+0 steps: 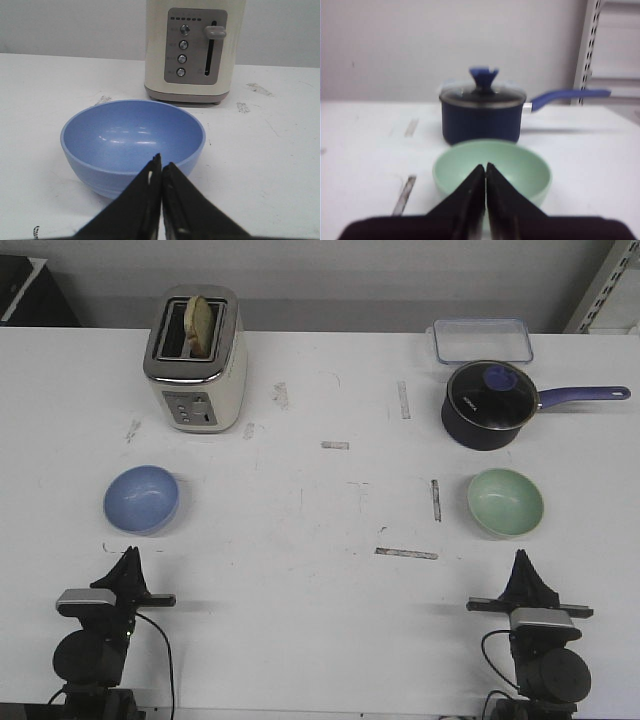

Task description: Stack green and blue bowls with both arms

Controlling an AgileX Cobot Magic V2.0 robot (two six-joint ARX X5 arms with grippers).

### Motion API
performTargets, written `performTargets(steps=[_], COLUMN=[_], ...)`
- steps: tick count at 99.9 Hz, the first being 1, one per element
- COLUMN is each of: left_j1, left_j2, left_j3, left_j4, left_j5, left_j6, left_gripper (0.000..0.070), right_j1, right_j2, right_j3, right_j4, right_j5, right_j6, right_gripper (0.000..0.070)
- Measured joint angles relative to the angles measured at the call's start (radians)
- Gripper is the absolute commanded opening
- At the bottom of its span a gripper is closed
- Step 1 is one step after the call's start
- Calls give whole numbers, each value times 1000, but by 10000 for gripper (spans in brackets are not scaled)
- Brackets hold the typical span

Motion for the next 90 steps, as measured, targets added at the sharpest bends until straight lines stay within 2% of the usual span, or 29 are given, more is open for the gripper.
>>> performTargets(steps=[20,38,44,53,58,70,90], left_j1=[0,0,0,0,0,0,0], left_j2=[0,0,0,0,0,0,0], left_j3=[0,0,0,0,0,0,0], left_j4=[0,0,0,0,0,0,0], left_j5=[0,0,0,0,0,0,0], left_j6=[0,0,0,0,0,0,0], left_gripper=[2,2,2,2,2,2,2], right_j1=[0,0,0,-2,-6,-34,-139], right_j2=[112,386,488,632,709,874,1078], right_j3=[275,600,704,851,920,1023,1035], right_j4=[-47,-244,-329,-456,-520,-626,-671], right_j5=[5,27,27,28,27,27,6], right_j6=[-9,-14,-13,-13,-13,-13,-26], right_gripper=[0,13,77,303,369,380,382])
